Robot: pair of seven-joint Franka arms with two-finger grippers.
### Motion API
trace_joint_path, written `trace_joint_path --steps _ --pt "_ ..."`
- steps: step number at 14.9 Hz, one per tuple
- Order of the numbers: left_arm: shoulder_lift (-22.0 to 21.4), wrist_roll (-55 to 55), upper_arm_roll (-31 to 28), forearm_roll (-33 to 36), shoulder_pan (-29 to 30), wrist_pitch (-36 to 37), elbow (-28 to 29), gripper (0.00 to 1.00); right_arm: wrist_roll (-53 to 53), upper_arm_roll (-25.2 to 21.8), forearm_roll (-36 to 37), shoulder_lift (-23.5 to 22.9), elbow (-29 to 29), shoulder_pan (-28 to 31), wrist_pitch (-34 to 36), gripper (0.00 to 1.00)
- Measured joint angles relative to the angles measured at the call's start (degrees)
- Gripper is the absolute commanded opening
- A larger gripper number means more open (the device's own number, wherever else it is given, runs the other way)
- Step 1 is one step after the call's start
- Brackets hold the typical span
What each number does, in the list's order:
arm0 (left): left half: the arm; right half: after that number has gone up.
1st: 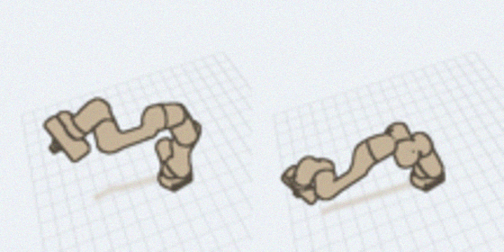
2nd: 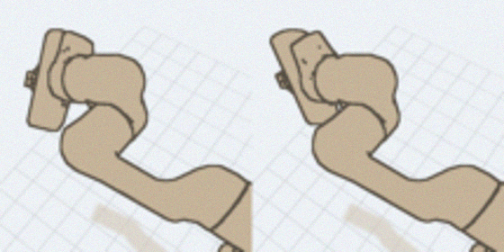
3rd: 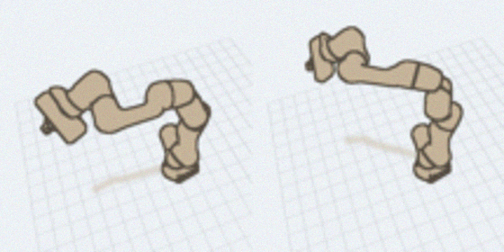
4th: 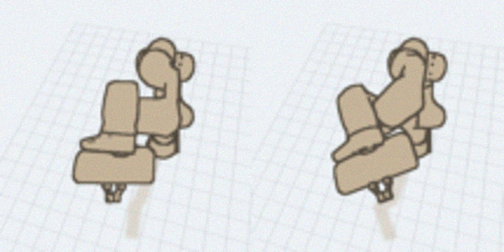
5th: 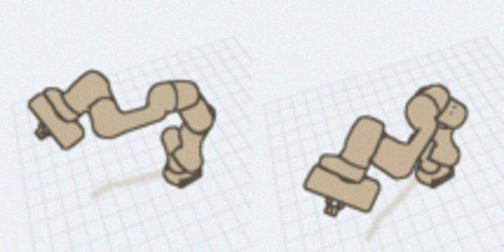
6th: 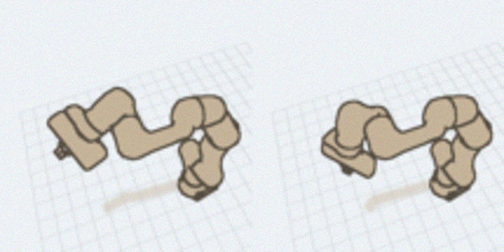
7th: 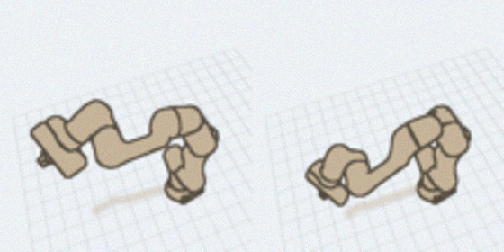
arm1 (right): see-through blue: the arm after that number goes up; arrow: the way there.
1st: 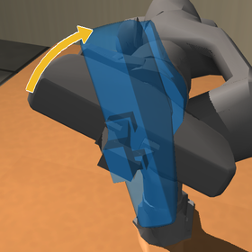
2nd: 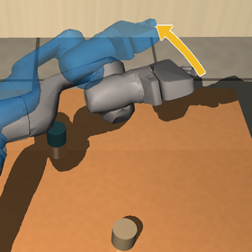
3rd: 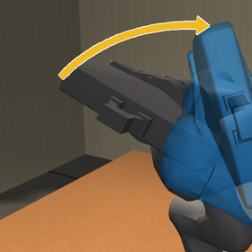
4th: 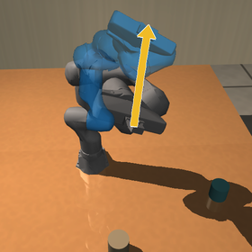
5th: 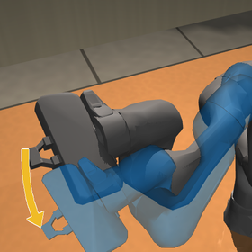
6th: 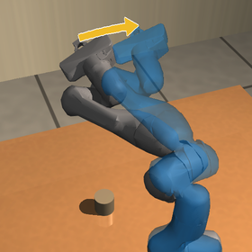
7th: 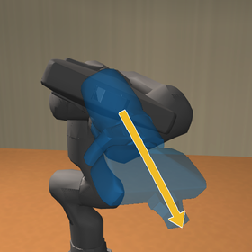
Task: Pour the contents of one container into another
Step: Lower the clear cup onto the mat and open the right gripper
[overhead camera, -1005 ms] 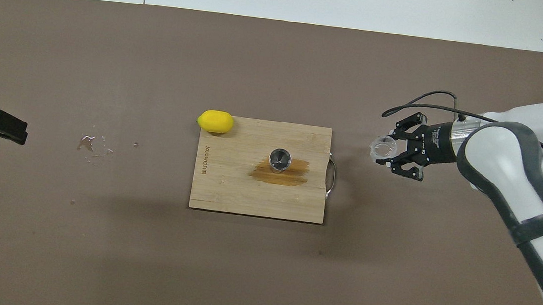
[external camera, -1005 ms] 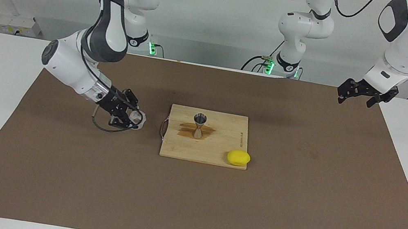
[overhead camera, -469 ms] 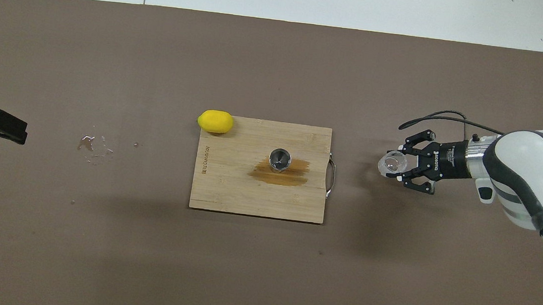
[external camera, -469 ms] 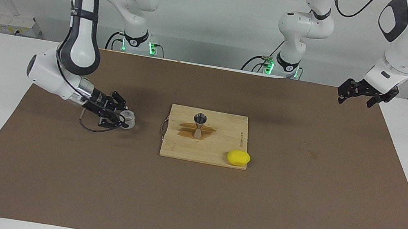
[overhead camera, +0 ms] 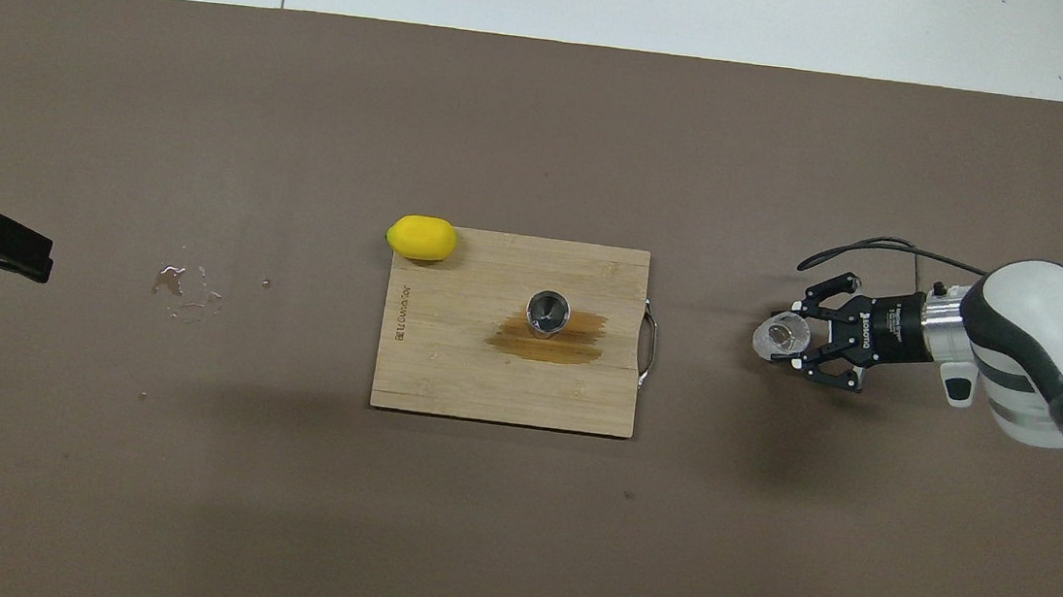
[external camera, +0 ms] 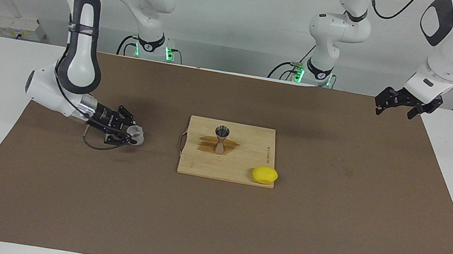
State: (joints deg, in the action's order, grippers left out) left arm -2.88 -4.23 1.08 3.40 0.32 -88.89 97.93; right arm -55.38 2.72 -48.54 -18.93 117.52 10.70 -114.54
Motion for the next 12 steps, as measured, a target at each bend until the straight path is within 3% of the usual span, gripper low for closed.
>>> trace_joint_path --steps 2,3,4,8,12 --pt "0.0 0.0 0.0 0.0 0.0 0.0 0.0 1.0 0.0 0.0 0.0 0.1 0.7 0.1 -1.4 0.55" --pt "0.0 0.0 0.0 0.0 0.0 0.0 0.0 1.0 0.0 -0.1 0.0 0.3 1.1 0.2 -1.8 0.69" --pt "0.0 0.0 0.0 0.0 0.0 0.0 0.0 1.0 0.0 -0.2 0.0 0.6 1.5 0.3 -2.1 1.0" --pt "0.0 0.0 0.0 0.0 0.0 0.0 0.0 1.0 0.2 -0.3 0.7 3.3 3.3 1.1 -3.7 1.0" --pt "0.0 0.0 0.0 0.0 0.0 0.0 0.0 1.0 0.7 -0.3 8.1 8.4 3.4 1.3 -3.8 1.0"
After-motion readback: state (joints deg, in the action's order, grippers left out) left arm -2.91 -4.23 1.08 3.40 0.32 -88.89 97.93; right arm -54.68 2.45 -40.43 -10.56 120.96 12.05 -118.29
